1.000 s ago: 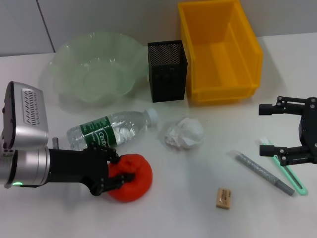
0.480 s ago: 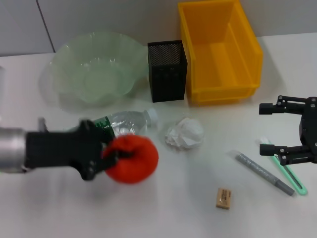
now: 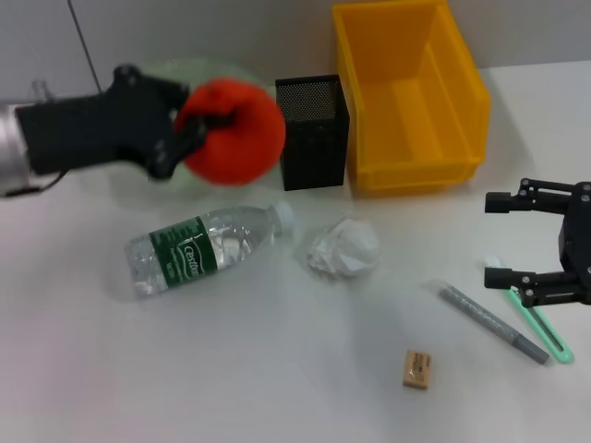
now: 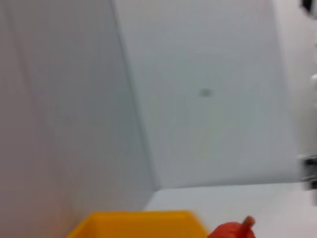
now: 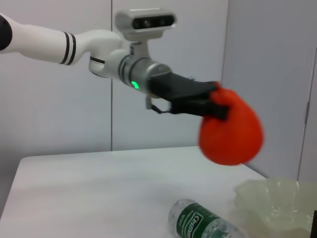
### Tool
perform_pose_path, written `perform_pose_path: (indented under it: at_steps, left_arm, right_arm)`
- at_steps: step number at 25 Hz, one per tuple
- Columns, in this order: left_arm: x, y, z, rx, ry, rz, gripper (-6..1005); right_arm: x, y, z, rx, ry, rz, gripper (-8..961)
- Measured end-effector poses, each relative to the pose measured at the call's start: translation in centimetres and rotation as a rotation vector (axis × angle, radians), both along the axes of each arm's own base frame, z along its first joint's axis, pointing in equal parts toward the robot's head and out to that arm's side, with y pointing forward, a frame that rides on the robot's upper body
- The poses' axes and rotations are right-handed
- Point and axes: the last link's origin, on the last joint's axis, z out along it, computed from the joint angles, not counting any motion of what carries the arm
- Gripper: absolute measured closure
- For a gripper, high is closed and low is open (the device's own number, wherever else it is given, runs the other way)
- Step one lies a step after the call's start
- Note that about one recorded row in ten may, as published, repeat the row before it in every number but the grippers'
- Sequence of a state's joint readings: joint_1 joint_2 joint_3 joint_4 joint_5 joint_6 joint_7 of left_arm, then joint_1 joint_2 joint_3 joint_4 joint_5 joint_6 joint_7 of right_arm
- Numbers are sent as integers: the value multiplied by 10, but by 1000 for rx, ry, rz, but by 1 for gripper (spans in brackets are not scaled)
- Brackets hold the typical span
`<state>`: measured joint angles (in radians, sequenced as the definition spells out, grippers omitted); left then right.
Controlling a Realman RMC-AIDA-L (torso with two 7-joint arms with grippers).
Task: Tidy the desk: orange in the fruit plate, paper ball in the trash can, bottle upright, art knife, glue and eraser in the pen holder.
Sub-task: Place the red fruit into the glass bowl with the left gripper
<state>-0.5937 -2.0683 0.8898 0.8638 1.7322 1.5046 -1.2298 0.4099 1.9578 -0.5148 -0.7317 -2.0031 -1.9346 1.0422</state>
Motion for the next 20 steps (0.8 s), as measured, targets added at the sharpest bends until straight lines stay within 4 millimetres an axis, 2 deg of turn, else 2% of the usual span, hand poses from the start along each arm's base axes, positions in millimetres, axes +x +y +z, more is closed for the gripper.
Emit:
perform_pose_path:
  at_steps: [2,4,8,14,20]
  left_arm:
    - [4,14,-7,34,15,33,943]
    - [10,42,-22,103,53,110,944]
    - [20,65,-33,181,99,147,947]
    - [30,82,-41,274,156,176,944]
    - [15,92,-29,366,181,254,942]
  right_arm:
    - [0,0,0,4,1,0,128]
    - [-1,0,-1,4,4,1,128]
    - [-4,1,-4,5,6,9,127]
    - [-4,1,-4,4,7,7,128]
    - [-3,0,-4,4,7,3,128]
